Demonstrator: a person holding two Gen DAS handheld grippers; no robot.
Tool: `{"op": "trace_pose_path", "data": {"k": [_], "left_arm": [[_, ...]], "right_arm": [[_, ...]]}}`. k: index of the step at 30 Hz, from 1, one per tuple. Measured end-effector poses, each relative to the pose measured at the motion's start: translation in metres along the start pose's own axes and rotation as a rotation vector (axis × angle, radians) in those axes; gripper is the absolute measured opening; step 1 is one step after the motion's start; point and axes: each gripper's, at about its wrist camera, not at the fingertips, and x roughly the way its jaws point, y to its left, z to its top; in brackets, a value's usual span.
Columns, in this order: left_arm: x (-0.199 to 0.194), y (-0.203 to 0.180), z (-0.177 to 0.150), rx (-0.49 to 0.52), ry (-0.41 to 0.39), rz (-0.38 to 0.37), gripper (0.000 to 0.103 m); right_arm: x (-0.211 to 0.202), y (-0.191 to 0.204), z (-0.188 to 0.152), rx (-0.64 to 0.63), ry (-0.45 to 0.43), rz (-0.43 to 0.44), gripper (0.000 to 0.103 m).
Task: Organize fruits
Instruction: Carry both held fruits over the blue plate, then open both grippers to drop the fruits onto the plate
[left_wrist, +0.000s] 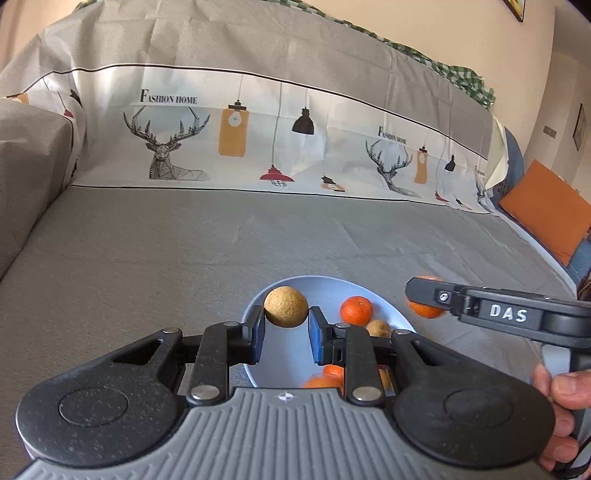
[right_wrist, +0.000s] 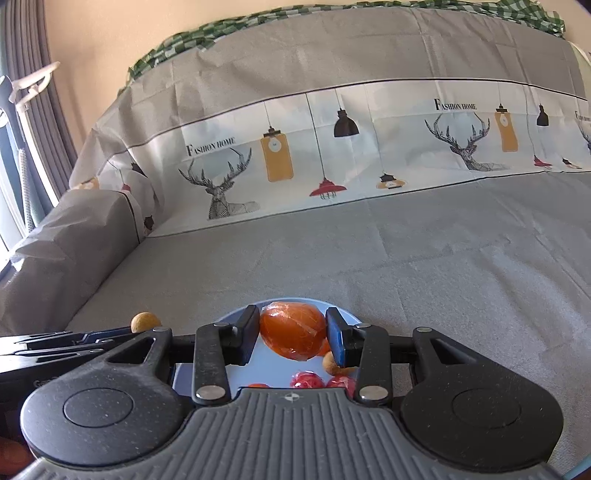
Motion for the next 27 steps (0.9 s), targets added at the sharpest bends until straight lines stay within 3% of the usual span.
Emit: {"op": "trace_pose_path", "data": {"k": [17,19,22,24,27], "left_arm": [[0.032,-0.011,-0.009,0.013,0.093,-0.042,0.028],[0.032,-0.009,-0.008,-0.001,0.094,-0.048,0.032],[0.029,-0.006,-0.007,-0.015,0.079,-0.042,0.042],[0.027,-0.004,-0.005,-0.023,0.076,-0.04,0.043],[0.023,-0.005,-0.005,-0.024,0.067,-0.026,0.057]], "right_arm": [[0.019,0.003,-0.005,-0.004,0.062,-0.016,0.042],[0.021,0.004,-0.005,-0.006,0.066,-0.016,0.043],[0.02,0.005,-0.004,-0.007,0.059,-0.021,0.053],[0.02,0.003,-0.005,-0.001,0.06,-0.023,0.054],[0.02,0.001,-0.005,0.003,0.064,-0.03,0.06]]}}
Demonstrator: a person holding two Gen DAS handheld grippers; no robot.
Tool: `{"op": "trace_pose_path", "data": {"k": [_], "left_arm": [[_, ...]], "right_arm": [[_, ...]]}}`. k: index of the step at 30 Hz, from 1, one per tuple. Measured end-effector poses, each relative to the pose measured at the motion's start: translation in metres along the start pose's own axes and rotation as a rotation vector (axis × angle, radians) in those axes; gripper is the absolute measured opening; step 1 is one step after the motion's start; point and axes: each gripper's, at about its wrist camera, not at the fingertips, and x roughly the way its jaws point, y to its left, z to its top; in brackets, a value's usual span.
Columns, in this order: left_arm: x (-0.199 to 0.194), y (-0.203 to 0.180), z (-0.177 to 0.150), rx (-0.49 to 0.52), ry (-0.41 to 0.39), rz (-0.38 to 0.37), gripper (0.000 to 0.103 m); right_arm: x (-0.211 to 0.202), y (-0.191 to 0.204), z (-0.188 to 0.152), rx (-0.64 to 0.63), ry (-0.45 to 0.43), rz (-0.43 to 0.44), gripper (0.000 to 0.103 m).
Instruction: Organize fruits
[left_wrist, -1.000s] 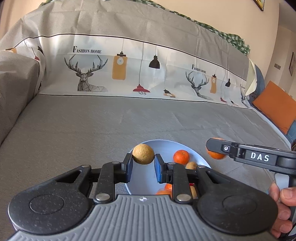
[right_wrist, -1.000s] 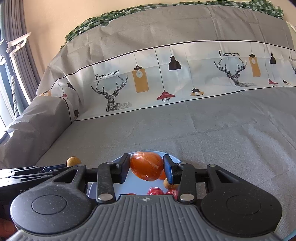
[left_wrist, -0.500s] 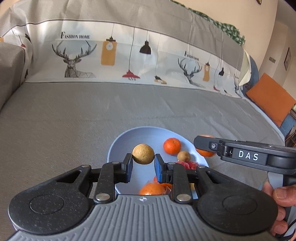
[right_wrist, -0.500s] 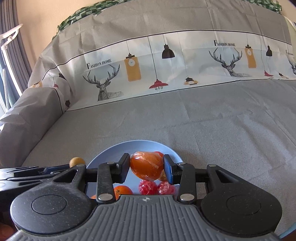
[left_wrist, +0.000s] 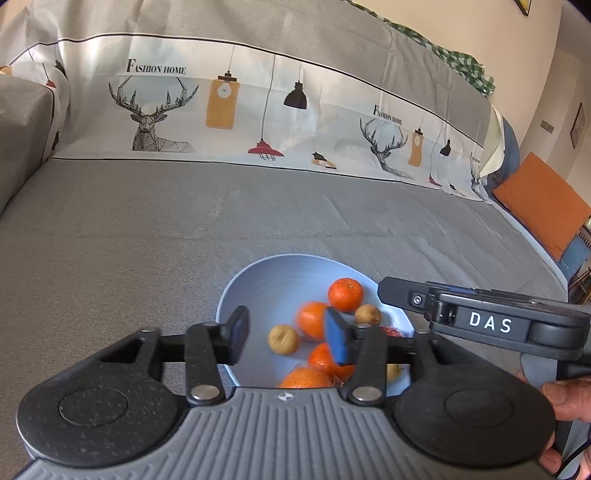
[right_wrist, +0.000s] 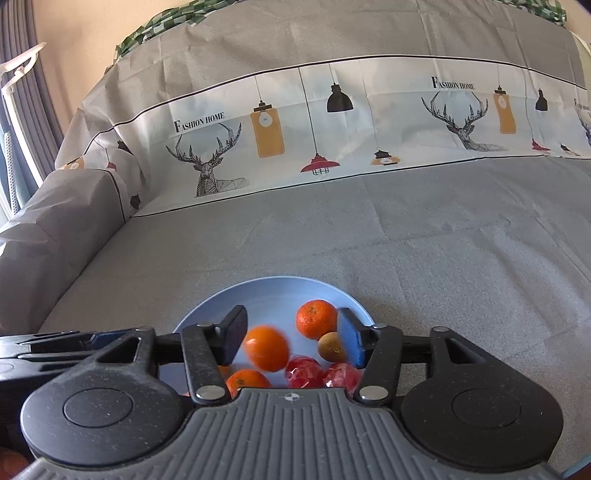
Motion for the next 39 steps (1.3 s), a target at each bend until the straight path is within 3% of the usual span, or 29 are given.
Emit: {"op": "trace_pose_path", "data": {"k": [4,9,14,16,23,26,30,39], "left_arm": [[-0.009,-0.002,0.001,0.005,-0.025,0.035,0.084],[-0.026,-0.005,-0.001,0.013,-0.058,0.063,0.091],[-0.052,-0.016,-0.006,0.036,-0.12,0.099,0.098],[-0.063,-0.018,-0.011,0.02,-0.114,0.061,0.098],[-0.072,-0.033,-0.028,0.043,-0.011,0.068,0.102],[-0.061,-0.031,-0.029,0.062,0.021,0.117,0.102],[-0.046,-0.019,-0.027,0.005,0.078,0.142,0.102],[-0.04,-0.007,-0.024,-0.055,0.105,0.157,0.102]], "right_arm": [[-0.004,-0.004,-0.002,0.008,-0.004,-0.01,0.073],[-0.015,-0.006,-0.002,0.013,-0.024,-0.034,0.091],[-0.036,-0.008,0.0,0.024,-0.052,-0.062,0.101],[-0.048,-0.006,0.0,0.02,-0.055,-0.071,0.102],[-0.081,0.001,-0.013,0.034,-0.042,-0.064,0.102],[-0.076,0.004,-0.014,0.024,-0.025,-0.078,0.102],[-0.063,0.004,-0.016,0.025,0.011,-0.104,0.102],[-0.05,0.003,-0.019,0.021,0.062,-0.136,0.102]]}}
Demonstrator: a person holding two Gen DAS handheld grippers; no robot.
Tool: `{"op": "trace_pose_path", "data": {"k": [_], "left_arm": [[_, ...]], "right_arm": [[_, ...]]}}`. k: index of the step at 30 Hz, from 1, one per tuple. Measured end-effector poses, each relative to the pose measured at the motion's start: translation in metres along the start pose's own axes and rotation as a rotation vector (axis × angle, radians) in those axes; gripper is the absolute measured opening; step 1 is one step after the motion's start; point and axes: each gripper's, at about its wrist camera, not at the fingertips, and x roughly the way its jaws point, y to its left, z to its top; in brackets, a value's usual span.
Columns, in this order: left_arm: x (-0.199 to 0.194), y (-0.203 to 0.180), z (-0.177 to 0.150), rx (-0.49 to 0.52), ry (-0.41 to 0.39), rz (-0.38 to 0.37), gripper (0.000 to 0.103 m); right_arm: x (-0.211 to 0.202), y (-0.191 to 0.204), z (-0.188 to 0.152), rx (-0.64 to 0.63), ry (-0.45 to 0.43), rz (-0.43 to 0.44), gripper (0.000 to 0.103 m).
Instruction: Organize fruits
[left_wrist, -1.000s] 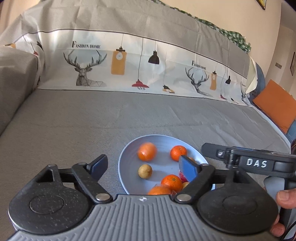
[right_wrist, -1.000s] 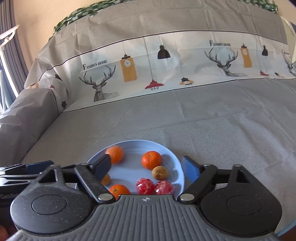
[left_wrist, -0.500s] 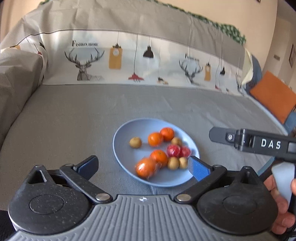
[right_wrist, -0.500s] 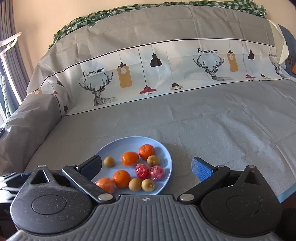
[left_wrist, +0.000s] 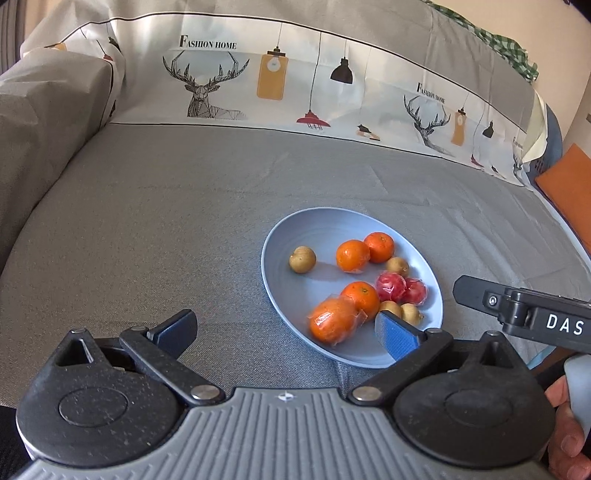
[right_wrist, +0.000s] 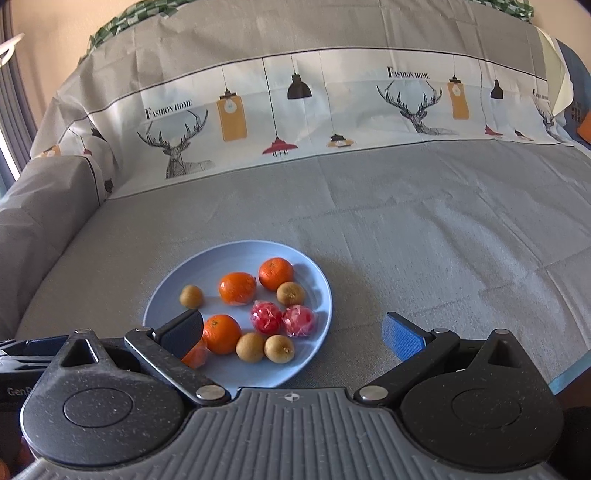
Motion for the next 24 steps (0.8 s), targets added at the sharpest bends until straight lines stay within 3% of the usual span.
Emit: {"op": "trace_pose_path", "data": {"k": [24], "left_arm": [[0.0094,-0.0052,-0.0012,0.005,0.028,-0.016,0.102]], "right_arm": [[0.0092,0.0044,-0.0005,-0.014,0.025,-0.012,0.102]]}}
